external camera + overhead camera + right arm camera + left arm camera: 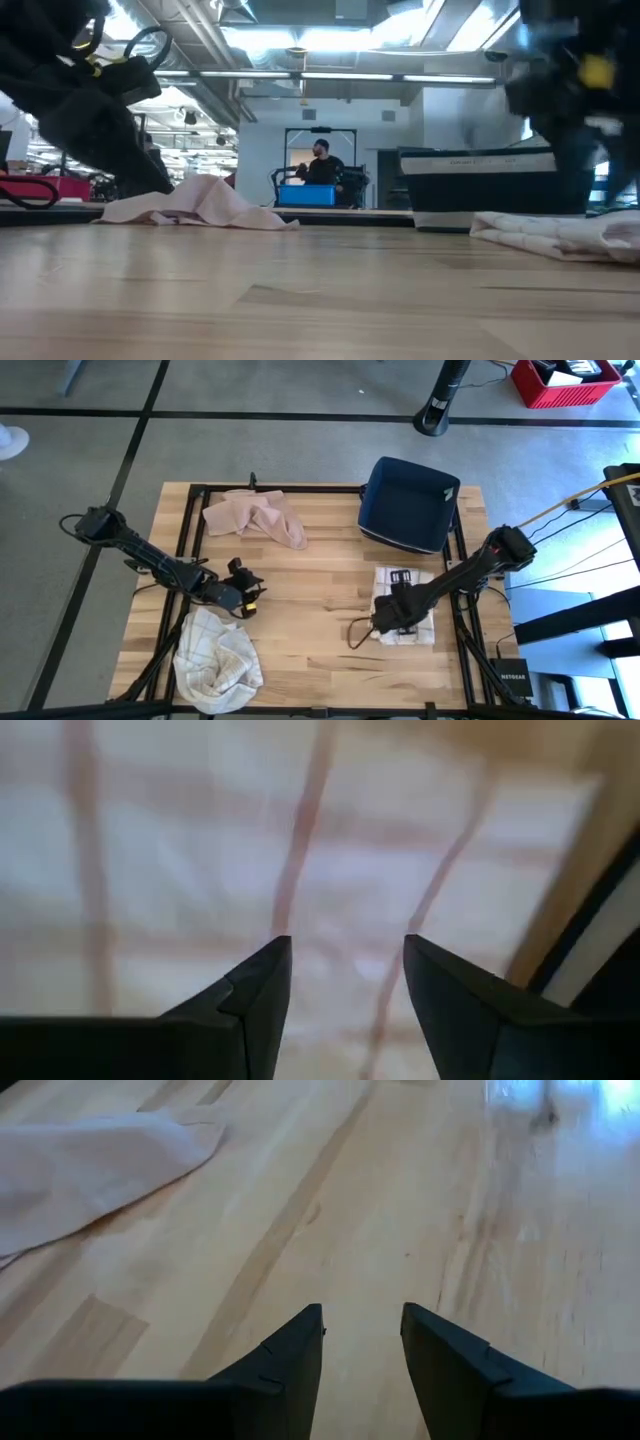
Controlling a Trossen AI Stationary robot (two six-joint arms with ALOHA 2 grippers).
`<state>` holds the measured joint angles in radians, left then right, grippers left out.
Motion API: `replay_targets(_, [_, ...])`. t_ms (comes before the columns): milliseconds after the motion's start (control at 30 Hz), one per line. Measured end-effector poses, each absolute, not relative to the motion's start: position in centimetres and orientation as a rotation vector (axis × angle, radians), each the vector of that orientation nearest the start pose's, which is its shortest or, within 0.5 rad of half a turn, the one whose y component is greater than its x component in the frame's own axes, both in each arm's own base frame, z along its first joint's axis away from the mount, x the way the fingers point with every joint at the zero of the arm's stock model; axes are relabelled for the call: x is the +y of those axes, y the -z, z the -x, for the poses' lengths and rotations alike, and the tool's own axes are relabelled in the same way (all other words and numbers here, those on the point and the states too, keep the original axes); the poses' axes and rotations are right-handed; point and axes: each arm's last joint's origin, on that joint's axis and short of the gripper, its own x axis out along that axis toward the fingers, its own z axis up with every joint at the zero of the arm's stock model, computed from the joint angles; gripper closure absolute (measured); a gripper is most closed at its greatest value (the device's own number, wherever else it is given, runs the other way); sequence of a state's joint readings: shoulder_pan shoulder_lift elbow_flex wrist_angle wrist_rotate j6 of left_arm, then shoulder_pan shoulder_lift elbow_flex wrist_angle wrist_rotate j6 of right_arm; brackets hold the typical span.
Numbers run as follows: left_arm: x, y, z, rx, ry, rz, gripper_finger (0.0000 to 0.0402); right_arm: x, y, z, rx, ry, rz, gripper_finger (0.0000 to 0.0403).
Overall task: Fold towel
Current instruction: Fold the white with grey-stripe towel
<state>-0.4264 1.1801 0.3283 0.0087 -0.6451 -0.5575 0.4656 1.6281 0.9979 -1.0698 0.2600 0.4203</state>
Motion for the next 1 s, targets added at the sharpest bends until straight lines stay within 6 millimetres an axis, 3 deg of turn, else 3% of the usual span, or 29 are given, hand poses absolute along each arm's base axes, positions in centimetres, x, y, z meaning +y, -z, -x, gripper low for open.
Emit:
replay_targets(67, [-6.5, -14.5, -18.4, 0.62, -0.364, 0.107, 0.027, 11.2, -19.2, -24.4, 1.367, 0.226, 0.196, 0.0206])
replay_targets(233, [-8.4, -19.3, -20.4, 0.632, -0.202, 0.096, 0.027, 13.3, -22.0, -27.3, 0.728, 0.257, 0.075, 0.0206])
replay_targets(400, [-10.3, -23.6, -20.2, 0.839, -0.061, 0.091, 0.027, 14.9, -21.4, -29.2, 0.379, 0.176, 0.033, 0.0206])
replay_targets(533, [-11.7, -25.1, -18.8, 1.072, 0.016, 0.216, 0.027, 15.3, -18.9, -30.0, 0.324, 0.157, 0.041, 0.0206])
replay_targets(667, [-13.8, -24.3, -17.3, 1.218, 0.09, 0.288, 0.027, 15.4, -16.8, -30.6, 0.378, 0.132, 0.068, 0.0205])
replay_targets(1000, [-17.3, -20.4, -16.9, 1.348, 0.119, 0.171, 0.027, 14.5, -16.7, -31.4, 0.394, 0.088, 0.046, 0.0205])
